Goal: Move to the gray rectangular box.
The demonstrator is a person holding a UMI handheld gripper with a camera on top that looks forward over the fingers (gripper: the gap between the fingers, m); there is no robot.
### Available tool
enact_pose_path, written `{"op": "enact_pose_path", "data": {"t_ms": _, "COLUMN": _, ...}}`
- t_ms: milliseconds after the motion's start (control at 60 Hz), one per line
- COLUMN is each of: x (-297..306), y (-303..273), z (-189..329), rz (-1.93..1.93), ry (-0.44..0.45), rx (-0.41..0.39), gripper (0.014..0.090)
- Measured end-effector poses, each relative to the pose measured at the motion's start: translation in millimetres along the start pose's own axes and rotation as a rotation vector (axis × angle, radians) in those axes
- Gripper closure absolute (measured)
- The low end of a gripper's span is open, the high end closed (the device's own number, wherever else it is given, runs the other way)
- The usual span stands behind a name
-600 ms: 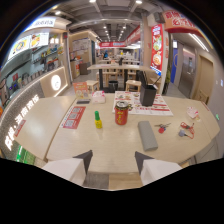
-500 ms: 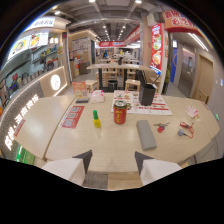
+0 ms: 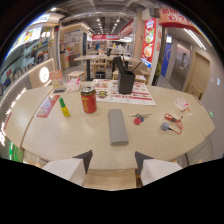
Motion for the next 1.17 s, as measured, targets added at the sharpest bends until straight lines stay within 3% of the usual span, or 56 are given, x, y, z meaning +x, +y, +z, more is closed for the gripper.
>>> {"op": "enact_pose_path", "data": {"t_ms": 633, "x": 28.2, "y": -38.9, "z": 140.9, "rz": -0.028, "ry": -0.044, "rx": 0.002, "gripper": 0.0202}}
{"op": "enact_pose_path", "data": {"t_ms": 1167, "x": 27.4, "y": -39.7, "z": 156.1, "rz": -0.028, "ry": -0.058, "rx": 0.01, "gripper": 0.0201}}
